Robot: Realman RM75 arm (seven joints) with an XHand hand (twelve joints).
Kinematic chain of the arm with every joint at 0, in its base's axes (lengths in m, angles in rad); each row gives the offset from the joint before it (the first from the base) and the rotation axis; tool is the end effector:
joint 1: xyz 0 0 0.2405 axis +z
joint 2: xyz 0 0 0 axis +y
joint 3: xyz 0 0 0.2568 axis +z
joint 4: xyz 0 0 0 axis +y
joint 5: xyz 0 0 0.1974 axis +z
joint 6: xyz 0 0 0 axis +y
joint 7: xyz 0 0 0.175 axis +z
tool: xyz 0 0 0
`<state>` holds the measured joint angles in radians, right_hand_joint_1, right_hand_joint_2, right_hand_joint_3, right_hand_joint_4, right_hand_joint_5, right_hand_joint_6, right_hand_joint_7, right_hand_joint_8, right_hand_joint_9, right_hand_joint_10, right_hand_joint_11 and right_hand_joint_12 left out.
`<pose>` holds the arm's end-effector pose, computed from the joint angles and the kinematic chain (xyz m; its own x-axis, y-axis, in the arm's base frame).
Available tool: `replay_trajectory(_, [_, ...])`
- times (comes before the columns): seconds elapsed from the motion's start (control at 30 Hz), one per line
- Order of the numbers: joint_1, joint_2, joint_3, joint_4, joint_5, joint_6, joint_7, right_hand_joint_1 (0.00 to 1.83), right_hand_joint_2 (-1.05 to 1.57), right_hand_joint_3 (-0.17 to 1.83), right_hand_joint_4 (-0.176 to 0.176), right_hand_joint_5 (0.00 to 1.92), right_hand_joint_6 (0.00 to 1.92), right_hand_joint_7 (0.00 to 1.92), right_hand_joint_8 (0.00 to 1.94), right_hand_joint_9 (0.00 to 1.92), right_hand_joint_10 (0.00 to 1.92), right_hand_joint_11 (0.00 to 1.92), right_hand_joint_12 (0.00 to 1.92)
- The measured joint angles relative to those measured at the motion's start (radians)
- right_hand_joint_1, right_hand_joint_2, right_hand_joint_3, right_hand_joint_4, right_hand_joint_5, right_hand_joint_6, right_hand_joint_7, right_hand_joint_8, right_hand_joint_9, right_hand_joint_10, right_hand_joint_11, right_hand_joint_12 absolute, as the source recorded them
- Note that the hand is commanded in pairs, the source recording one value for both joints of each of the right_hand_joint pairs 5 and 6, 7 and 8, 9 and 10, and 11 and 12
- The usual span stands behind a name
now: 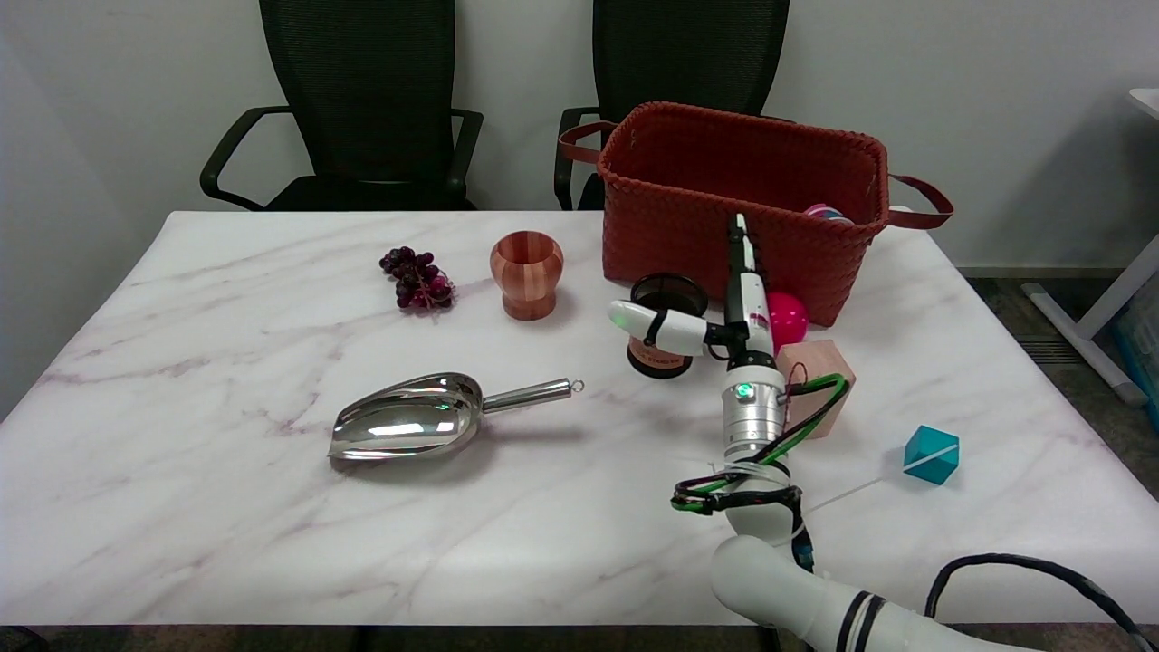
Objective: Pick up the black pen container.
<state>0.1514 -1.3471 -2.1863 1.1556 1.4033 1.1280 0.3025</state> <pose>-0.2896 -0.3499 0.2943 0.2600 0.5021 0.8248 -0.9443 -0.0463 0.3259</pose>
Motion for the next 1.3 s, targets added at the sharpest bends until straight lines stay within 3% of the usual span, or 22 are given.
replay_trajectory(0.73, [0.026, -0.004, -0.005, -0.077, 0.024, -0.045, 0.071, 1.2, 0.3, 0.38, 0.0, 0.0, 0.0, 0.0, 0.0, 0.0, 0.0, 0.0, 0.0])
replay_trajectory(1.3, [0.043, -0.018, -0.006, -0.137, 0.024, -0.075, 0.125, 1.2, 0.3, 0.4, 0.0, 0.0, 0.0, 0.0, 0.0, 0.0, 0.0, 0.0, 0.0])
